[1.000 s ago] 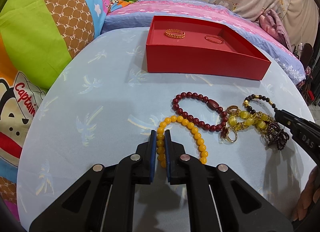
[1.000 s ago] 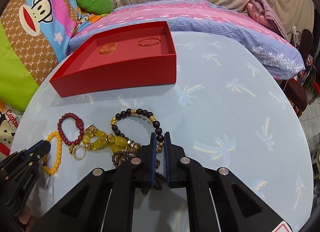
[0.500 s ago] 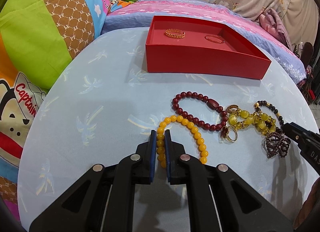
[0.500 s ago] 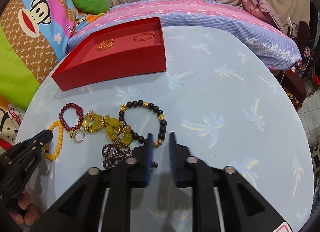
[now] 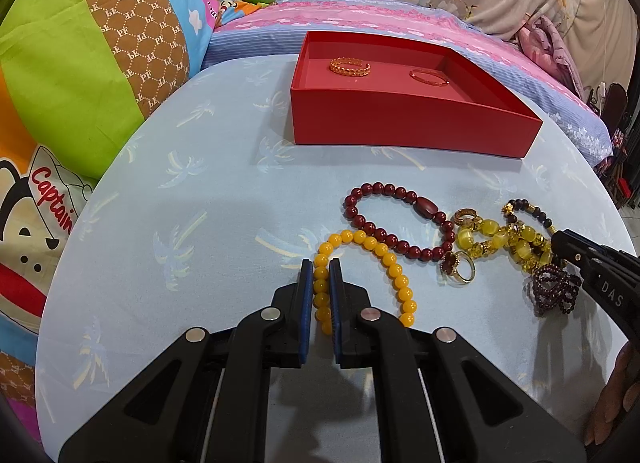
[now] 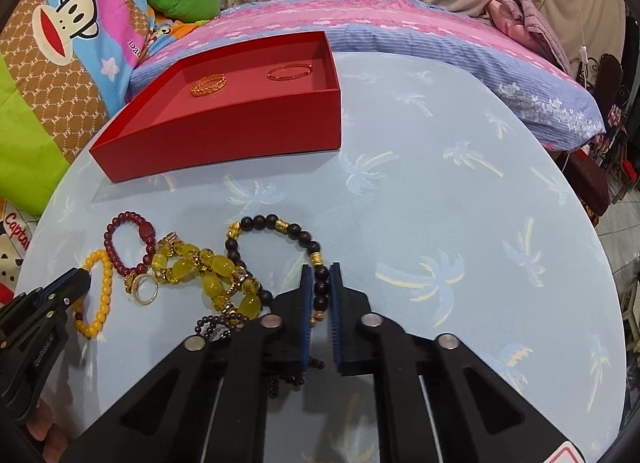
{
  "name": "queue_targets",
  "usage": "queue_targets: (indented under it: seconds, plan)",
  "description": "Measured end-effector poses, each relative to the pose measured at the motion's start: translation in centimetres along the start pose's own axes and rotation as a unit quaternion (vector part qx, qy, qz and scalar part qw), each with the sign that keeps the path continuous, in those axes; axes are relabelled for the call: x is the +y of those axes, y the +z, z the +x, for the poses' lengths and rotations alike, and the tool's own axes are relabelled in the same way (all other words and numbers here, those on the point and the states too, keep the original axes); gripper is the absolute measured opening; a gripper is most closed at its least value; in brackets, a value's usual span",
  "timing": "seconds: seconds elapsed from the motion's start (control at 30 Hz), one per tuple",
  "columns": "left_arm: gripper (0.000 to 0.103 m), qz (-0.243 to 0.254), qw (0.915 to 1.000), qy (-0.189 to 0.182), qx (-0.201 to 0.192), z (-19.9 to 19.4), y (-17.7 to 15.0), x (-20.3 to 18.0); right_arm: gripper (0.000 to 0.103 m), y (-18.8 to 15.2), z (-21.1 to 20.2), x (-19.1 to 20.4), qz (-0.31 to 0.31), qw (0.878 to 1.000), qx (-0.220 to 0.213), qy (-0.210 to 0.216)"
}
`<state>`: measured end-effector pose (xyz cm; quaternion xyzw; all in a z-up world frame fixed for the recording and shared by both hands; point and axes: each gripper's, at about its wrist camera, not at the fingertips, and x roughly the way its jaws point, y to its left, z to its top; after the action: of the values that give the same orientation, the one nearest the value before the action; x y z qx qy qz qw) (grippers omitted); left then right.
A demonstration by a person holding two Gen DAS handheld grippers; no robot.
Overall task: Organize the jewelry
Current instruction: 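Close right gripper on the black bead bracelet and lift it, then carry the black bead bracelet into the red box and open right gripper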
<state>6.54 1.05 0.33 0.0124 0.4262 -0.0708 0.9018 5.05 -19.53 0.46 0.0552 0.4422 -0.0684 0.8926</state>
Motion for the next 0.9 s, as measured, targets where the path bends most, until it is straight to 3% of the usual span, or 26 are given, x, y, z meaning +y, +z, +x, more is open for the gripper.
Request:
queue_targets:
  seconds: [0.47, 0.73, 0.9]
  plan:
    - [0.008, -0.008, 0.9997, -0.022, 0.008, -1.1, 0.7, -0.1, 0.007, 1.7, -3.9, -0.1, 0.001, 0.999, -0.045, 0.017]
    - [0.008, 0.011, 0.9992, -0.032, -0.021, -3.5, 3.9, -0.5, 0.007, 4.4, -6.3, 0.4, -0.012, 0.996, -0.078, 0.029]
    - [0.007, 0.023, 0.9976, -0.043, -0.048, -4.7, 7.7, -0.7, 0.007, 7.2, -7.0, 0.6, -0.020, 0.994, -0.093, 0.046]
